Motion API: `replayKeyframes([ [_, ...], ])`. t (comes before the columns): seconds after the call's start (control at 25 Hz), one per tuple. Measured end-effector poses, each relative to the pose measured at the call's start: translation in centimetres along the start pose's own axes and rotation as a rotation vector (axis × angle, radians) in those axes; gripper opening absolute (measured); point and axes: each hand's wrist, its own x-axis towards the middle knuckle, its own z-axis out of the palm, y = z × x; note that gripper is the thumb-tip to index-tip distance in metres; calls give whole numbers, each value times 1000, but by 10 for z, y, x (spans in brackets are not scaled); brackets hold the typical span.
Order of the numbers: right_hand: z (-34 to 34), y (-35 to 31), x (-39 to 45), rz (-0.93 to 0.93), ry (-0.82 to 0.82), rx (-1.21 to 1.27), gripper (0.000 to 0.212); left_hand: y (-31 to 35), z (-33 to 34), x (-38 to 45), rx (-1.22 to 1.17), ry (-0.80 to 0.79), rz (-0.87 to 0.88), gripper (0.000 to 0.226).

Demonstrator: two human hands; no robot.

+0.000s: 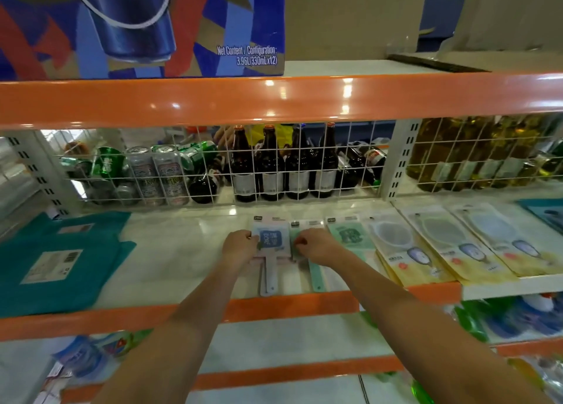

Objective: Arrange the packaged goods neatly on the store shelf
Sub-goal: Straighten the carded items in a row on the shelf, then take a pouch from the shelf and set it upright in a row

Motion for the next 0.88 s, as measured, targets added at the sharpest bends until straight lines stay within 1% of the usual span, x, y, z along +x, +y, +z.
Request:
replayKeyframes([
  [0.16,3,-1,-2,-16,-7,8,25,-5,3,-6,121,14,31,27],
  [0.36,4,-3,-9,-36,-3,20,26,-8,8,-10,99,37,29,22],
  [0.48,6,-6,-8,-42,-5,0,26,-13,8,-10,83,57,12,24],
  [0.6,8,-8,-9,-38,-12,-10,23,-16,9,-12,127,49,-2,33],
  [0.68,8,-7,-9,-42,-9,-31,22,-17,9,-17,107,50,-14,36],
  [0.8,7,-5,-6,-11,31,-1,20,-26,1,-28,102,91,-35,37],
  [0.88,8,-13,-2,-37,72,-92,20,-39,-9,-38,160,136,-46,36],
])
